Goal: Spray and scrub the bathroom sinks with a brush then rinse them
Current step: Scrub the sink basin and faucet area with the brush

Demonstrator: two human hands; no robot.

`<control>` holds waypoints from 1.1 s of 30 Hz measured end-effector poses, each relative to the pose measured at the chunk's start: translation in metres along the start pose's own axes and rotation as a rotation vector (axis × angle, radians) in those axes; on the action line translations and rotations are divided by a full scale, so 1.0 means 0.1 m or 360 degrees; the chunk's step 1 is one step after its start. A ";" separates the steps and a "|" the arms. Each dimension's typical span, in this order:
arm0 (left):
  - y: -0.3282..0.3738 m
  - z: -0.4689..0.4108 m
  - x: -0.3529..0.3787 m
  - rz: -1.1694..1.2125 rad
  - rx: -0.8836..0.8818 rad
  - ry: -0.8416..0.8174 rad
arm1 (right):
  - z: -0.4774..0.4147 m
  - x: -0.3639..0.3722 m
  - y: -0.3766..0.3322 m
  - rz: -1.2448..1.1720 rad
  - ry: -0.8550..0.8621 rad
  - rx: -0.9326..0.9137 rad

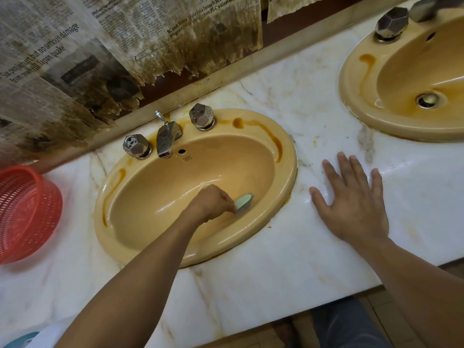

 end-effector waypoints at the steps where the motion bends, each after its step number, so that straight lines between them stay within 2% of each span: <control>1: -0.03 -0.01 -0.02 -0.0022 -0.0010 0.0009 | 0.00 0.00 0.00 -0.0001 -0.0002 -0.0003; 3: -0.11 0.00 -0.02 -0.0227 -0.0047 0.0111 | 0.00 -0.01 0.00 -0.0010 -0.0001 -0.0006; 4: -0.11 0.01 -0.01 -0.0185 -0.0047 0.0124 | 0.00 -0.01 0.00 -0.0013 0.0001 -0.0006; 7: 0.12 0.07 -0.02 0.0579 -0.0043 -0.0142 | 0.01 0.00 0.00 -0.0018 0.0009 -0.0009; 8: 0.23 0.10 -0.05 0.0803 -0.0062 -0.0157 | 0.01 0.00 0.00 -0.0020 0.0014 -0.0007; 11: 0.46 0.17 -0.06 0.1178 -0.0165 -0.0101 | 0.01 -0.01 0.00 -0.0019 0.0033 -0.0010; 13: 0.52 0.22 -0.04 0.1241 -0.0223 -0.0186 | 0.01 -0.01 -0.01 -0.0014 0.0036 -0.0011; 18: 0.14 0.39 -0.25 0.0911 -0.0165 -0.0640 | 0.01 0.00 -0.01 -0.0005 0.0039 -0.0007; 20: -0.17 0.43 -0.37 0.0629 -0.0155 -0.0686 | 0.01 0.00 -0.01 -0.0004 0.0039 -0.0013; 23: -0.73 0.40 -0.53 -0.0071 -0.0224 -0.0503 | 0.01 -0.01 -0.01 -0.0008 0.0043 -0.0009; 25: -1.07 0.38 -0.61 -0.0621 -0.0279 -0.0272 | 0.01 0.00 -0.01 -0.0007 0.0041 -0.0009; 27: -1.24 0.39 -0.60 -0.0993 -0.0252 -0.0029 | 0.01 0.00 -0.01 -0.0001 0.0041 -0.0010; 29: -1.28 0.37 -0.48 -0.0902 -0.0191 0.0024 | 0.01 0.00 0.00 0.0000 0.0038 -0.0011; 31: -1.24 0.33 -0.36 -0.0483 -0.0190 -0.0063 | 0.01 0.00 0.00 0.0001 0.0040 -0.0011; 33: -1.23 0.29 -0.30 -0.0317 -0.0244 -0.0058 | 0.01 0.00 0.00 0.0003 0.0042 -0.0005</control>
Point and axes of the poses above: each hand's wrist, its own z-axis away from the middle knuckle, its own x-axis out of the palm, y = z × x, the point moved 3 cm from there along -z, towards the middle knuckle, and after that the axes turned 9 degrees about y, right-handed, at the moved point
